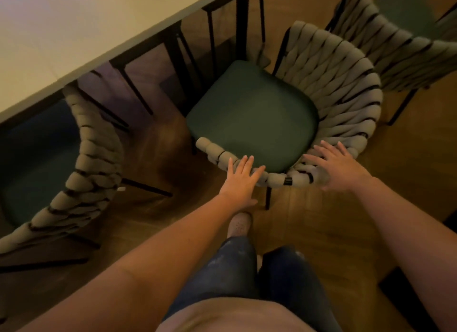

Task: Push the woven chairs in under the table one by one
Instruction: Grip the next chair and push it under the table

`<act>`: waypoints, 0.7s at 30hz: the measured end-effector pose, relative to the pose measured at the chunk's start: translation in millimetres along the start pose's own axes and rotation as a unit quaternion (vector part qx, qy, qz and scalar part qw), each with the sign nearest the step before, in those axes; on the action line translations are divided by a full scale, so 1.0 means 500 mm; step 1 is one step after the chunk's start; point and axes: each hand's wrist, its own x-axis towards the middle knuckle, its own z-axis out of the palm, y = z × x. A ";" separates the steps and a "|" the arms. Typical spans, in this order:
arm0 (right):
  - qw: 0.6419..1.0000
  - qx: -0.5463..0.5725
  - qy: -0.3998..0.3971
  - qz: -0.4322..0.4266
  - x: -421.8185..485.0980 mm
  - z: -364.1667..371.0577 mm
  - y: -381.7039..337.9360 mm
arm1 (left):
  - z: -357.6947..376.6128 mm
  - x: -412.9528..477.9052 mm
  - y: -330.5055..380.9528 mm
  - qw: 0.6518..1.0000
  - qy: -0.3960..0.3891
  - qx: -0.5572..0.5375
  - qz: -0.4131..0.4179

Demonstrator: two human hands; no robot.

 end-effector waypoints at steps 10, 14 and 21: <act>0.990 -0.095 -0.048 -0.097 0.093 0.024 0.265 | -0.030 0.194 0.176 0.981 -0.139 -0.136 -0.018; 0.975 -0.111 -0.032 -0.189 0.148 0.022 0.354 | -0.045 0.266 0.255 0.952 -0.141 -0.259 -0.079; 0.952 -0.209 -0.012 -0.222 0.250 -0.042 0.494 | -0.056 0.323 0.349 0.932 -0.100 -0.288 -0.197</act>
